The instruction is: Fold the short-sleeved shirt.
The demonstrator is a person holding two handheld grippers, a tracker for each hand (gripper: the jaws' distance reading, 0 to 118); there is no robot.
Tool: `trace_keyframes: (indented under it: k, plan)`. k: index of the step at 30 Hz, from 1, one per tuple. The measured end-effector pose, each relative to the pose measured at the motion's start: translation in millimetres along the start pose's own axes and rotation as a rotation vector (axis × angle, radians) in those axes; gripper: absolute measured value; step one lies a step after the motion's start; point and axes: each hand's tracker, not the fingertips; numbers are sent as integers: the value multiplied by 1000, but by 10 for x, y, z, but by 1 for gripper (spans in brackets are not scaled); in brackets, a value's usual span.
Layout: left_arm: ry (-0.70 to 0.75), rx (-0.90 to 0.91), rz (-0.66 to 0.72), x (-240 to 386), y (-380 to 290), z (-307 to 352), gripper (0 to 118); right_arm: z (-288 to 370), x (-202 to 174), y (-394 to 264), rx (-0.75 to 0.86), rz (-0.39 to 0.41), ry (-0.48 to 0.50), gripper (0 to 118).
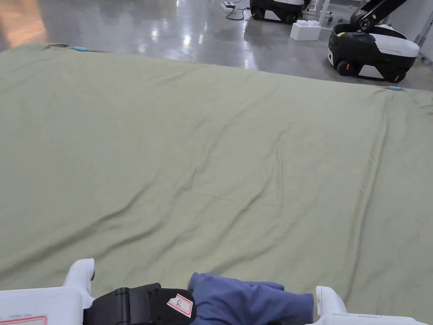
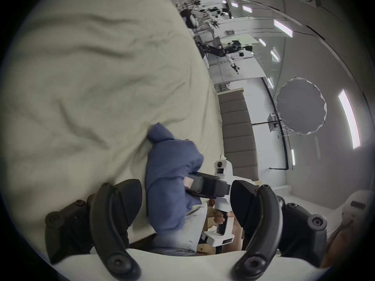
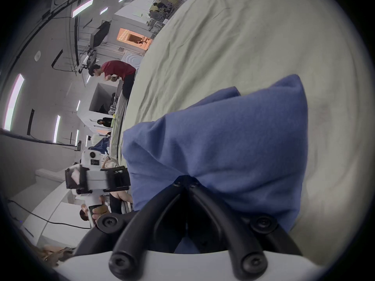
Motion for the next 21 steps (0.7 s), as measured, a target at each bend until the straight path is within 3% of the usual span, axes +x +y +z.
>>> trace_keyframes:
  k: [4, 7, 9, 11, 12, 13, 14, 15, 16, 19, 21]
  plan:
    - [27, -123, 36, -153, 116, -355, 101, 18, 18, 9, -4, -7, 14, 3]
    - [18, -250, -36, -85, 94, -683, 101, 35, 28, -5, 1, -15, 30, 3]
    - [57, -235, -118, 16, 76, -851, 101, 95, 24, -44, 6, -27, 41, 3]
    - [57, -229, -108, -6, 96, -978, 99, 292, 4, -90, -4, -61, 41, 3]
    - [29, -200, -49, -51, 131, -1027, 90, 436, 3, -166, 26, -59, 23, 3]
    - [34, -176, 13, -131, 181, -1059, 52, 625, 8, -239, 86, -38, -23, 3]
    - [24, -182, 74, -244, 211, -1113, 47, 809, 19, -306, 130, -38, -74, 3]
    - [-51, -199, 176, -335, 206, -1125, 46, 1020, 40, -378, 179, -51, -125, 3]
    - [-83, -224, 184, -294, 235, -1079, 45, 1219, 67, -459, 224, -77, -161, 3]
    - [30, -309, 39, -162, 359, -909, 45, 1801, 110, -641, 402, -169, -257, 3]
    - [53, -319, 34, -164, 481, -750, 45, 2021, 53, -718, 500, -191, -311, 3]
